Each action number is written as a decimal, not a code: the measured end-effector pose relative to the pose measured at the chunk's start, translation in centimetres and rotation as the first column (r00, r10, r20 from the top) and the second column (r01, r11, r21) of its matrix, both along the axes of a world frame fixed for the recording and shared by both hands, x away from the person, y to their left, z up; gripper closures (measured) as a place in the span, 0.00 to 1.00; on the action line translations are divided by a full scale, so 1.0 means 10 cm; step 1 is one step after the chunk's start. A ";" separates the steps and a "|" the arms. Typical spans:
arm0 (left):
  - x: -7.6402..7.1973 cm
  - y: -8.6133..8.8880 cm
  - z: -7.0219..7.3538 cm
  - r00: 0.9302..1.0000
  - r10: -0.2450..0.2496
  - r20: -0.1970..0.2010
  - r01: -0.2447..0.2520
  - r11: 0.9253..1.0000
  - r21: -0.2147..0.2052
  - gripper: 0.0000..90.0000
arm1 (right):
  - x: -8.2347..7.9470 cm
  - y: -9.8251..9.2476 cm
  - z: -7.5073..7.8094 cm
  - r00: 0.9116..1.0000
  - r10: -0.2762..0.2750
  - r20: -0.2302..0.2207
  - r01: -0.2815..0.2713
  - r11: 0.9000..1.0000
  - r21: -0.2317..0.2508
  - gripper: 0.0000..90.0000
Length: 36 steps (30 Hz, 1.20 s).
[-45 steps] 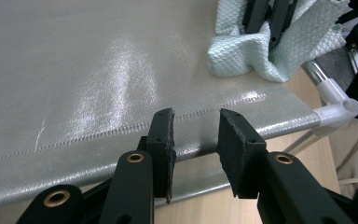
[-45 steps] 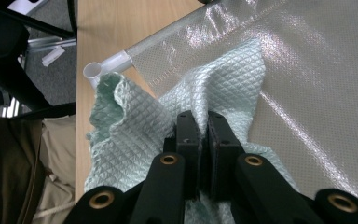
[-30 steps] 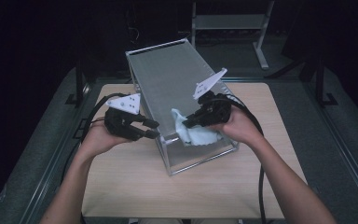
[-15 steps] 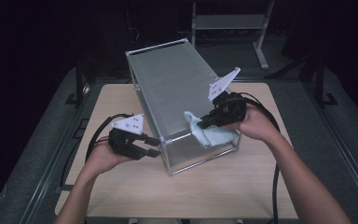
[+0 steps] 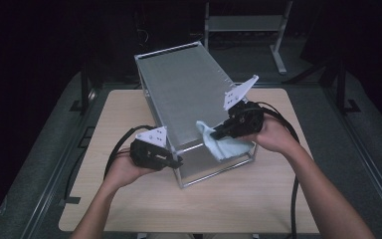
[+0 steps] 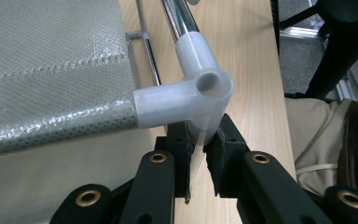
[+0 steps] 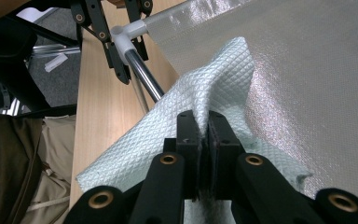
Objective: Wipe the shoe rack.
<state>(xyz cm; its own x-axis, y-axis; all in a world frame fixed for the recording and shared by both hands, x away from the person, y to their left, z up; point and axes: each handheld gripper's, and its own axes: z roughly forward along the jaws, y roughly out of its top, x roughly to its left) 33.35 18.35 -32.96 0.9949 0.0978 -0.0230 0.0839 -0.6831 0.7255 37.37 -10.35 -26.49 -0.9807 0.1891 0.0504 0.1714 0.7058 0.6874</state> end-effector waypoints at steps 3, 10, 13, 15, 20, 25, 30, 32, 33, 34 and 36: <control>0.00 0.03 0.00 1.000 0.015 0.006 -0.015 1.000 0.001 0.89 | 0.00 0.01 0.00 1.000 0.004 -0.012 -0.004 1.000 0.002 0.94; 0.04 0.20 -0.01 0.998 0.064 0.002 -0.064 0.998 -0.016 0.89 | -0.07 0.11 0.01 0.999 0.030 -0.019 -0.031 1.000 -0.006 0.95; 0.06 0.26 -0.02 0.997 0.083 0.000 -0.082 0.996 -0.025 0.89 | -0.08 0.17 0.02 0.999 0.040 -0.023 -0.041 0.999 -0.017 0.95; 0.06 0.29 -0.03 0.996 0.084 -0.003 -0.084 0.996 -0.032 0.89 | -0.08 0.21 0.03 0.999 0.046 -0.030 -0.046 0.999 -0.026 0.95; 0.06 0.30 -0.03 0.997 0.075 -0.007 -0.075 0.996 -0.037 0.89 | -0.06 0.34 0.05 0.996 0.075 -0.042 -0.077 0.996 -0.039 0.94; 0.04 0.29 -0.03 0.998 0.067 -0.002 -0.067 0.997 -0.034 0.89 | -0.08 0.66 0.03 0.990 0.137 -0.008 -0.138 0.990 -0.016 0.94; 0.04 0.33 -0.03 0.997 0.072 -0.005 -0.072 0.997 -0.038 0.89 | -0.08 0.72 0.03 0.988 0.157 -0.013 -0.157 0.987 -0.023 0.94; 0.04 0.33 -0.04 0.998 0.066 -0.010 -0.066 0.997 -0.049 0.89 | -0.07 0.65 0.04 0.989 0.146 -0.027 -0.147 0.989 -0.032 0.94; 0.03 0.32 -0.04 0.998 0.059 -0.011 -0.060 0.997 -0.051 0.89 | -0.07 0.63 0.04 0.989 0.143 -0.036 -0.144 0.989 -0.039 0.94; 0.03 0.32 -0.04 0.998 0.060 -0.010 -0.060 0.997 -0.050 0.89 | -0.07 0.64 0.05 0.989 0.146 -0.035 -0.147 0.988 -0.044 0.94; 0.03 0.31 -0.04 0.998 0.060 -0.008 -0.060 0.997 -0.045 0.89 | -0.09 0.72 0.05 0.988 0.152 -0.025 -0.153 0.987 -0.050 0.94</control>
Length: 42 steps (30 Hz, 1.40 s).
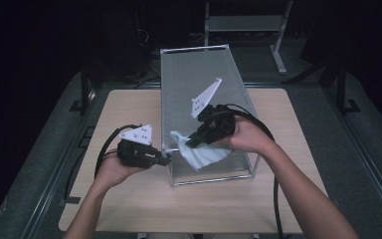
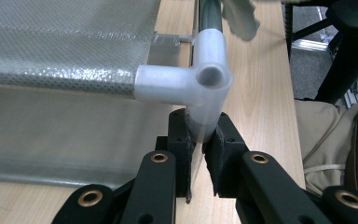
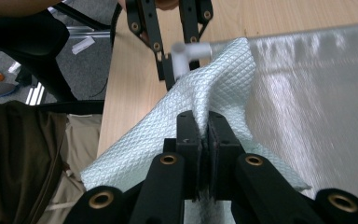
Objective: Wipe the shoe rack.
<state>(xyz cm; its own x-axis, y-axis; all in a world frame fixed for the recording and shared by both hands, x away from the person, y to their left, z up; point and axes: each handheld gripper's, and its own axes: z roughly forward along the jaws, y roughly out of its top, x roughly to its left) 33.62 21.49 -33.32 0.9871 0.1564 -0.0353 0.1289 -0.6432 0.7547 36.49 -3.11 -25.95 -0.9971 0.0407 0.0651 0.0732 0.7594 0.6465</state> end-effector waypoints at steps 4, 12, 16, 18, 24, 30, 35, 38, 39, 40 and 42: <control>-0.02 0.02 0.01 1.000 0.001 0.001 -0.001 1.000 0.006 0.89 | -0.03 0.20 -0.02 0.999 0.033 0.014 -0.033 0.999 0.020 0.94; -0.04 0.17 0.00 1.000 0.019 0.004 -0.019 1.000 -0.008 0.89 | 0.00 -0.33 -0.01 0.999 -0.020 -0.038 0.020 1.000 0.008 0.94; -0.06 0.21 0.00 1.000 0.031 0.004 -0.031 1.000 -0.004 0.89 | -0.01 -0.68 0.00 0.996 -0.064 -0.057 0.064 0.998 -0.004 0.94; -0.06 0.22 0.01 1.000 0.030 0.006 -0.030 1.000 0.002 0.89 | -0.02 -0.78 0.00 0.996 -0.076 -0.053 0.076 0.997 -0.006 0.94; -0.06 0.24 0.01 0.999 0.034 0.002 -0.034 0.999 0.002 0.89 | -0.05 -0.84 0.01 0.995 -0.093 -0.045 0.092 0.996 -0.013 0.94; -0.05 0.22 0.01 1.000 0.023 0.006 -0.023 1.000 0.006 0.89 | -0.04 -0.48 -0.02 0.998 -0.042 -0.036 0.043 0.999 0.019 0.94; -0.05 0.27 0.01 1.000 0.021 0.003 -0.021 1.000 0.001 0.89 | -0.04 -0.19 -0.03 1.000 -0.003 -0.027 0.005 0.999 0.042 0.94; -0.05 0.30 0.00 1.000 0.029 0.002 -0.029 1.000 -0.006 0.89 | -0.04 -0.31 -0.03 0.999 -0.016 -0.036 0.018 0.999 0.038 0.94; -0.05 0.32 0.00 1.000 0.029 0.003 -0.029 1.000 -0.006 0.89 | -0.04 -0.40 -0.03 0.999 -0.027 -0.039 0.028 0.999 0.037 0.94; -0.04 0.34 0.00 0.999 0.032 0.004 -0.032 0.999 -0.007 0.89 | -0.05 -0.50 -0.03 0.998 -0.044 -0.044 0.045 0.998 0.036 0.94; -0.04 0.36 0.00 0.999 0.038 0.003 -0.038 0.999 -0.006 0.89 | -0.06 -0.72 -0.03 0.996 -0.077 -0.047 0.078 0.996 0.036 0.94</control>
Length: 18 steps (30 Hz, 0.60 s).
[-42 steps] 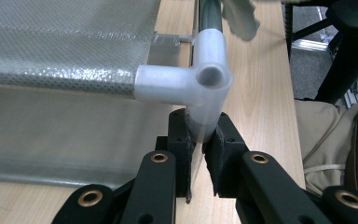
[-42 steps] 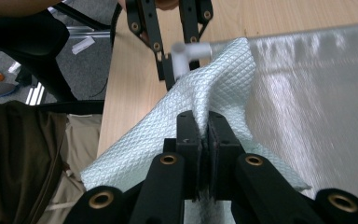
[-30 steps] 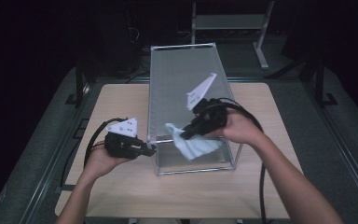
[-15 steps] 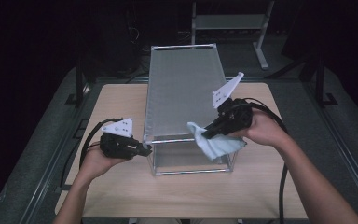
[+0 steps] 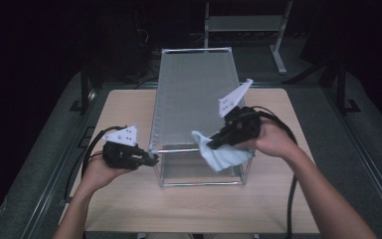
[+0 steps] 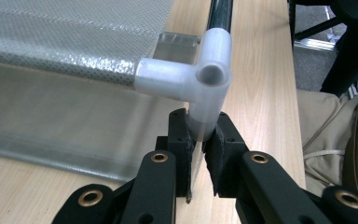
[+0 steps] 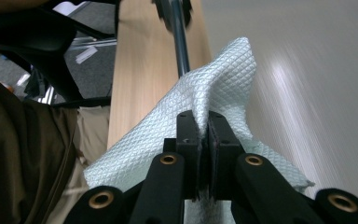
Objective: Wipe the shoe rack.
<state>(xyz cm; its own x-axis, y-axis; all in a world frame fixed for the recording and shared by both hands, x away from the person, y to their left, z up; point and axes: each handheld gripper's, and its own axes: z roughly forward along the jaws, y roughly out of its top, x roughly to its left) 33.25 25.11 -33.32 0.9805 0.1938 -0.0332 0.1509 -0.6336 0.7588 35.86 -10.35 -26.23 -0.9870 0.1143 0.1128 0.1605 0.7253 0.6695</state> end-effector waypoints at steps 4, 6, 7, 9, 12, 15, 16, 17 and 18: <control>0.01 0.01 0.00 1.000 0.005 -0.002 -0.005 1.000 0.002 0.89 | -0.05 -0.37 0.01 0.998 -0.060 0.000 0.060 0.998 -0.011 0.94; 0.01 0.00 0.00 1.000 0.005 -0.004 -0.005 1.000 0.002 0.89 | -0.06 -0.44 0.01 0.997 -0.076 -0.001 0.076 0.997 -0.010 0.94; 0.01 0.00 0.01 1.000 0.007 -0.003 -0.007 1.000 0.006 0.89 | -0.06 -0.45 0.01 0.997 -0.078 0.003 0.078 0.997 -0.010 0.94; 0.00 -0.01 0.01 1.000 0.007 -0.002 -0.007 1.000 0.011 0.89 | -0.06 -0.41 0.01 0.998 -0.070 0.003 0.070 0.997 -0.014 0.94; 0.01 -0.02 0.01 1.000 0.003 0.000 -0.003 1.000 0.014 0.89 | -0.03 -0.25 0.00 0.999 -0.046 0.004 0.046 0.999 0.002 0.94; 0.01 0.00 0.02 1.000 0.007 0.000 -0.007 1.000 0.017 0.89 | -0.02 -0.06 -0.01 1.000 -0.015 0.011 0.015 1.000 0.006 0.94; 0.02 0.02 0.01 1.000 0.011 -0.001 -0.011 1.000 0.014 0.89 | -0.01 -0.03 0.00 1.000 -0.005 0.013 0.005 1.000 0.003 0.94; 0.02 0.03 0.01 1.000 0.011 -0.001 -0.011 1.000 0.012 0.89 | 0.00 -0.03 0.00 1.000 -0.004 0.007 0.004 1.000 0.004 0.94; 0.02 0.04 0.01 1.000 0.013 0.001 -0.013 1.000 0.010 0.89 | 0.00 -0.05 0.00 1.000 -0.007 -0.001 0.007 1.000 0.004 0.94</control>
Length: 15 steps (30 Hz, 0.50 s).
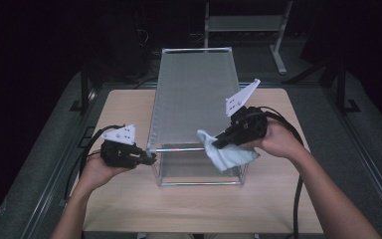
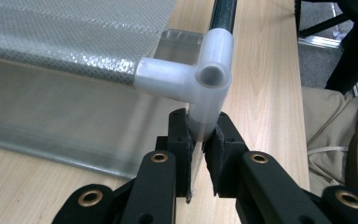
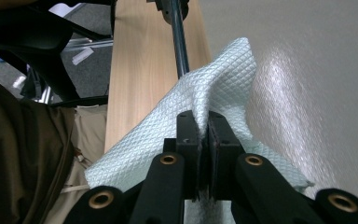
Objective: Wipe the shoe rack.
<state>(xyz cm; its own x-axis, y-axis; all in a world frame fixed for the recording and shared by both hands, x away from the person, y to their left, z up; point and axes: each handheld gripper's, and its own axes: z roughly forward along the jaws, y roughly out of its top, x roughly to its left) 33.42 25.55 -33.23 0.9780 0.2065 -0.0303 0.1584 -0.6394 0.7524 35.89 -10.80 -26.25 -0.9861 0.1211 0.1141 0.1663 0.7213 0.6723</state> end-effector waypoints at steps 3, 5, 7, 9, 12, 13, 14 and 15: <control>0.00 0.01 -0.01 1.000 0.002 -0.002 -0.002 1.000 -0.007 0.89 | 0.00 -0.17 0.01 1.000 -0.025 -0.008 0.025 1.000 -0.005 0.94; 0.00 0.01 -0.01 1.000 -0.001 -0.001 0.001 1.000 -0.006 0.89 | -0.01 -0.32 0.03 0.998 -0.061 -0.002 0.061 0.998 -0.003 0.94; 0.01 0.00 -0.01 1.000 -0.006 0.000 0.006 1.000 -0.005 0.89 | 0.00 -0.41 0.07 0.996 -0.087 0.005 0.087 0.996 0.019 0.94; 0.01 0.00 -0.01 1.000 -0.006 0.000 0.006 1.000 -0.005 0.89 | 0.02 -0.43 0.09 0.994 -0.104 0.022 0.103 0.995 0.017 0.94; 0.00 0.00 -0.01 1.000 -0.005 0.000 0.005 1.000 -0.006 0.89 | 0.08 -0.37 0.05 0.993 -0.113 0.028 0.113 0.993 -0.018 0.94; 0.00 0.00 -0.01 1.000 -0.006 0.000 0.006 1.000 -0.006 0.89 | 0.09 -0.33 0.02 0.994 -0.110 0.025 0.111 0.993 -0.028 0.94; 0.00 -0.01 0.00 1.000 -0.005 0.001 0.005 1.000 -0.005 0.89 | 0.10 -0.29 -0.01 0.994 -0.103 0.027 0.104 0.994 -0.039 0.94; 0.01 -0.01 0.00 1.000 -0.006 0.002 0.006 1.000 -0.005 0.89 | 0.10 -0.23 -0.04 0.996 -0.091 0.025 0.092 0.995 -0.044 0.94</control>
